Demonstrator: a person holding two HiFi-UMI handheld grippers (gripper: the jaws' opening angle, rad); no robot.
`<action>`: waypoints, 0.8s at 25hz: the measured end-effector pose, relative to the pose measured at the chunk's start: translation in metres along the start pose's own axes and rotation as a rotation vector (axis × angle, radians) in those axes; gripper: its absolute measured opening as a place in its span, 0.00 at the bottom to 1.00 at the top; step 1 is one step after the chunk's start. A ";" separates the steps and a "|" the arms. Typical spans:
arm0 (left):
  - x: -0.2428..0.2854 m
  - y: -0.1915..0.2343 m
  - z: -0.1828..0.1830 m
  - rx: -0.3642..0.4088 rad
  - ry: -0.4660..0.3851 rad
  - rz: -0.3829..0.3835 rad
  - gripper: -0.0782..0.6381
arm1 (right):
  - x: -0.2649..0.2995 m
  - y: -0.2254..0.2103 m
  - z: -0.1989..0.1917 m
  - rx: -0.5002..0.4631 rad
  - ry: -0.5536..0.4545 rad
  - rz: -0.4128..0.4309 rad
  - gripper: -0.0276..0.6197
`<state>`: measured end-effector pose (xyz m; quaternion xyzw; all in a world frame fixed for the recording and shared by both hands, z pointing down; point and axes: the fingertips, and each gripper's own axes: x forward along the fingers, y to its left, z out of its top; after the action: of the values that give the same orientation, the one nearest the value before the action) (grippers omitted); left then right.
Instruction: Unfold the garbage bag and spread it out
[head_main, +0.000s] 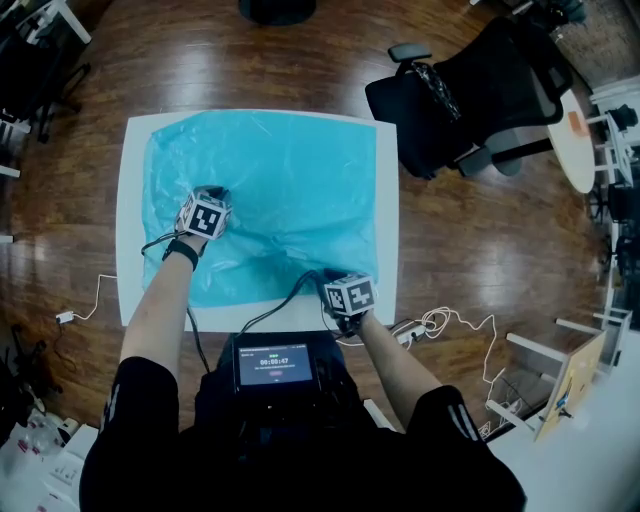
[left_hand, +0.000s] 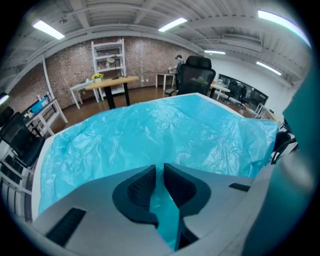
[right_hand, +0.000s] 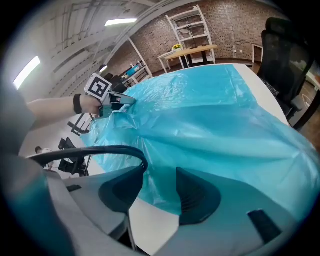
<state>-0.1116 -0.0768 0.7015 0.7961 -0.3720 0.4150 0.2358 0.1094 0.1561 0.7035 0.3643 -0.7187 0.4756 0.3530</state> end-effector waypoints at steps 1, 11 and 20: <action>0.001 0.000 -0.001 -0.002 -0.001 -0.002 0.19 | 0.000 0.002 -0.002 -0.008 -0.002 0.001 0.42; 0.001 0.000 -0.002 0.000 0.007 -0.002 0.19 | 0.000 0.026 -0.041 0.025 0.048 0.017 0.42; -0.001 0.003 0.002 0.032 0.019 0.012 0.19 | -0.003 0.038 -0.058 0.010 0.057 0.049 0.42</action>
<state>-0.1137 -0.0795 0.6994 0.7936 -0.3678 0.4297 0.2242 0.0873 0.2215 0.7022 0.3348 -0.7147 0.4978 0.3597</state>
